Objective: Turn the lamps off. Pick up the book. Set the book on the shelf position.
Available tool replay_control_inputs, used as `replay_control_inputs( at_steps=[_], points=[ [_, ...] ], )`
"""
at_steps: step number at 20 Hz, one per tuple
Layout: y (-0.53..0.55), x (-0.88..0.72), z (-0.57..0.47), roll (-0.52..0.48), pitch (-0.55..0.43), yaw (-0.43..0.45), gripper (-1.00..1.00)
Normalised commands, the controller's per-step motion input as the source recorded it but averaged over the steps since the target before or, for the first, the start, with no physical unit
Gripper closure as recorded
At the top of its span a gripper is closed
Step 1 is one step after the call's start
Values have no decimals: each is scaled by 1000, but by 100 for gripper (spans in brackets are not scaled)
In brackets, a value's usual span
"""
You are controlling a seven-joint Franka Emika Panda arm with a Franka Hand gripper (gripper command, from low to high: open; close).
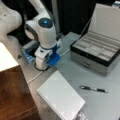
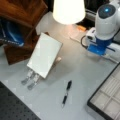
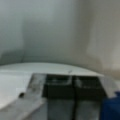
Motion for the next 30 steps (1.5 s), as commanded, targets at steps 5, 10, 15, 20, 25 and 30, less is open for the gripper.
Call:
replay_control_inputs(
  at_steps=[5,10,15,20,25,30],
  points=[
    [-161,-1000,-452,74,-535,12,100],
    [-164,-1000,-314,74,-490,21,100],
    [-141,-1000,-122,64,-455,30,100],
    [-111,-1000,-32,61,-453,24,100],
    [-87,-1000,-112,53,-470,6,100],
    [-53,-1000,-137,29,-486,-20,100]
  ],
)
